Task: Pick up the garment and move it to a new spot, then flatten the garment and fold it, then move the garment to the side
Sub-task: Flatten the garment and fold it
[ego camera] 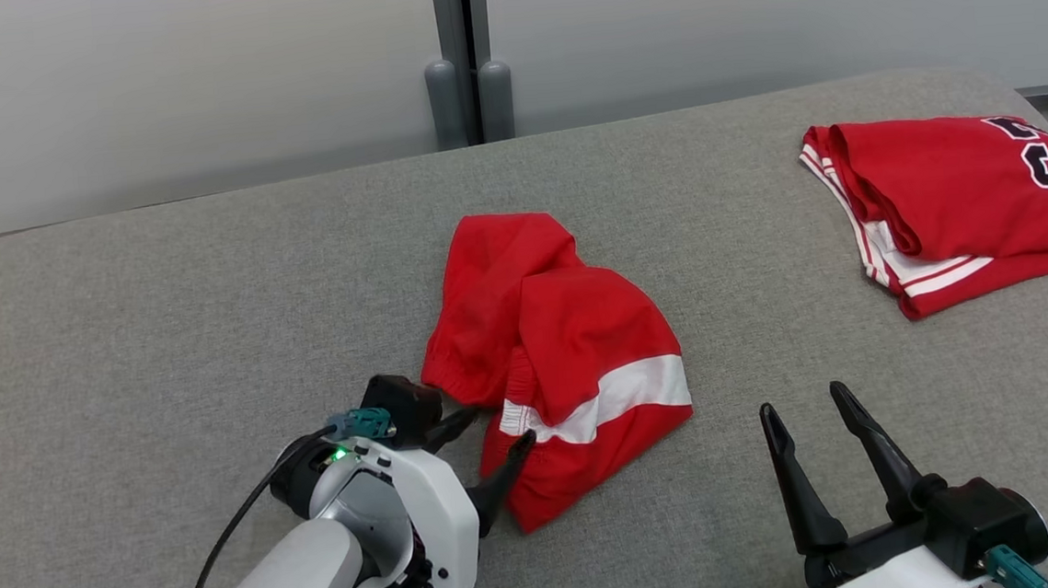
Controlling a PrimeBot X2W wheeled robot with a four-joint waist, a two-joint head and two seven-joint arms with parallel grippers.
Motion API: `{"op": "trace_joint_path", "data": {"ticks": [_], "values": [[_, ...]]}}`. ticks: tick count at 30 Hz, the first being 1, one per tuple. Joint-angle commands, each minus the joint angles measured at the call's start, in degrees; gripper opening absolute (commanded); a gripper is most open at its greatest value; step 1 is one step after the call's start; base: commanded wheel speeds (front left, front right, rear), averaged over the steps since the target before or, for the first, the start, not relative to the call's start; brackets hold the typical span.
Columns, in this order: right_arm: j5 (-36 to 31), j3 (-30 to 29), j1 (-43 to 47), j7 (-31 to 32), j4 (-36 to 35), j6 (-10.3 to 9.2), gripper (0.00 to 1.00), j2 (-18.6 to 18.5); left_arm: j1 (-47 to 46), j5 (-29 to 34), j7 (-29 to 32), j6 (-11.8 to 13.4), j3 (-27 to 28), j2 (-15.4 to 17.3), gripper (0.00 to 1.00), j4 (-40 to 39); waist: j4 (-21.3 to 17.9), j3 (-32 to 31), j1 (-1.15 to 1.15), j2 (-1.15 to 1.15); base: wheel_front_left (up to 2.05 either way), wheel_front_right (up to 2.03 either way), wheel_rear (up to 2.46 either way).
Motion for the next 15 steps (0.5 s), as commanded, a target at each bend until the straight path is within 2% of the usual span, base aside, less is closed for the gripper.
{"op": "trace_joint_path", "data": {"ticks": [1,8,9,10,12,15], "values": [[-0.3,-0.2,-0.7,0.0,-0.3,-0.09,1.0,-0.2,-1.2,-0.2,-0.3,0.0,-0.1,0.6,1.0,0.5,-0.3,0.6,0.0,0.0,0.0,0.0,0.0],[-0.4,0.1,-1.6,0.0,-0.4,-0.08,1.0,-0.2,-3.7,-2.3,-1.0,0.0,-2.2,0.8,0.99,2.2,-1.1,1.6,0.0,0.0,0.0,0.0,0.0],[-0.4,0.0,-1.6,0.0,-0.5,-0.08,1.0,-0.2,-4.0,-2.8,-0.8,0.0,-2.7,0.9,0.81,2.2,-1.2,1.7,0.0,0.0,0.0,0.0,0.0],[-0.4,0.0,-1.7,0.0,-0.5,-0.08,1.0,-0.2,-4.2,-3.3,-1.0,0.0,-3.1,0.9,0.56,2.1,-1.2,1.8,0.0,0.0,0.0,0.0,0.0],[-0.4,-0.1,-1.8,0.0,-0.7,-0.08,1.0,-0.2,-4.4,-4.3,-1.1,0.0,-4.2,1.2,0.0,1.9,-1.2,2.0,0.0,0.0,0.0,0.0,0.0],[-0.4,-0.3,-1.7,0.0,-0.7,-0.08,1.0,-0.3,-4.9,-5.3,-1.6,0.0,-4.8,1.5,0.0,1.7,-1.2,2.1,0.0,0.0,0.0,0.0,0.0]]}}
